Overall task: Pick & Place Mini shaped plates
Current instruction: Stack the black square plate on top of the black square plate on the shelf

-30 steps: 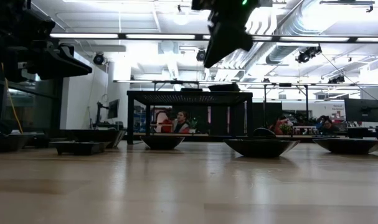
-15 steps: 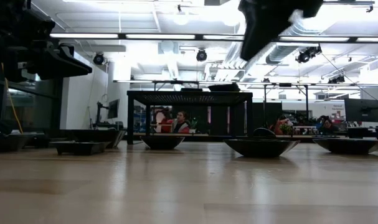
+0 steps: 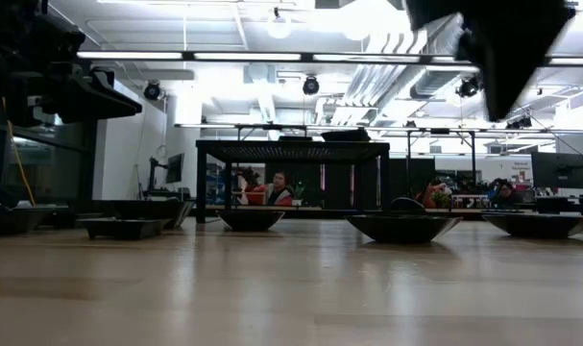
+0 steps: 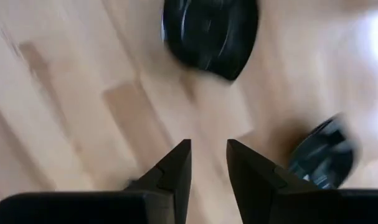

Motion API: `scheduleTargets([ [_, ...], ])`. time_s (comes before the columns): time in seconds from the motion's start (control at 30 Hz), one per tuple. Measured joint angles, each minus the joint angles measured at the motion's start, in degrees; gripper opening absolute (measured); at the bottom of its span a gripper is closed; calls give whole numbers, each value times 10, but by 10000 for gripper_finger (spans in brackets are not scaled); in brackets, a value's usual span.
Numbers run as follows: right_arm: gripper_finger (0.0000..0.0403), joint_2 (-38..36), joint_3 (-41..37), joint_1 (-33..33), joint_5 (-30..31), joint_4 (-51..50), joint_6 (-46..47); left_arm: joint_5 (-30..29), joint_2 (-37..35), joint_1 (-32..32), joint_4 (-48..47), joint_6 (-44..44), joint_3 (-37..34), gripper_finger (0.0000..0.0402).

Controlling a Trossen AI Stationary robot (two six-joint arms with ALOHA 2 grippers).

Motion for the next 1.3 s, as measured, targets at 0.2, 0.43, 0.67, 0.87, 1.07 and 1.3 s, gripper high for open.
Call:
scheduleTargets([
  [0.2,97,0,-48,6,-106,58,91,0,0,0,0,0,0,80],
  [0.43,97,0,-99,20,-169,136,184,0,0,0,0,0,0,80],
  [0.67,97,0,-141,35,-222,200,250,0,0,0,0,0,0,80],
  [0.87,97,0,-162,52,-229,218,265,0,0,0,0,0,0,80],
  [1.07,97,0,-196,66,-231,279,266,0,0,0,0,0,0,80],
  [1.3,97,0,-229,74,-229,302,275,0,0,0,0,0,0,80],
])
